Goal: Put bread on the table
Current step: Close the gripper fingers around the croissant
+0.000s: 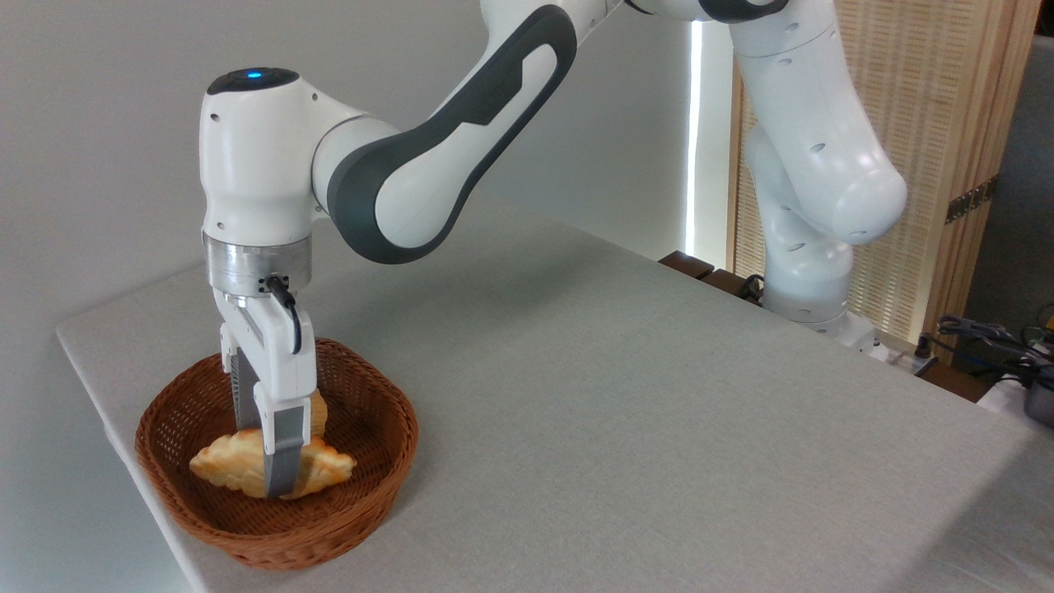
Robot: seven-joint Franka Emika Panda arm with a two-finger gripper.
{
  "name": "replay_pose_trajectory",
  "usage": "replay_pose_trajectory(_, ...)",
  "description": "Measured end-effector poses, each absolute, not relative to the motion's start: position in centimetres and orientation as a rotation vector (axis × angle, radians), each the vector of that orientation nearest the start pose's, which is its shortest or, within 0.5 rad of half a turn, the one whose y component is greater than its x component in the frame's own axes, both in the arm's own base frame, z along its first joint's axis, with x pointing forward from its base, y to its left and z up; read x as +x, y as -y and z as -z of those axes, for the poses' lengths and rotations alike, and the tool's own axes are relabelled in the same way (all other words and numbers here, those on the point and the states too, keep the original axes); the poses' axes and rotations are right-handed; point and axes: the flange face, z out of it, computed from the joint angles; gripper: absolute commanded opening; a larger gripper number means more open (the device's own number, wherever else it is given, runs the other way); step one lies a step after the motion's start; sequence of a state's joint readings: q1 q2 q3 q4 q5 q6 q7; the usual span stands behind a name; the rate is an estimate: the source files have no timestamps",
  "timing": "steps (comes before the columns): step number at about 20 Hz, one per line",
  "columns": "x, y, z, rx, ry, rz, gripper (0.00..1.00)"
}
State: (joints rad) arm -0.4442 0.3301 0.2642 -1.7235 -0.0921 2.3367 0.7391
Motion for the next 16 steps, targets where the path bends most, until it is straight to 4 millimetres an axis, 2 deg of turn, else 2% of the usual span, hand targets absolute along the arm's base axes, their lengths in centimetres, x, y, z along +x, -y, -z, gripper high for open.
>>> replay_pose_trajectory(1,65.81,13.9,-42.78,-2.724,-1.31,0.429,0.43)
replay_pose_trajectory(3,65.82,13.95,-42.83,-2.718,-1.318,0.43,0.38)
replay_pose_trajectory(16,65.78,14.17,-43.1,-2.715,-1.324,0.436,0.39)
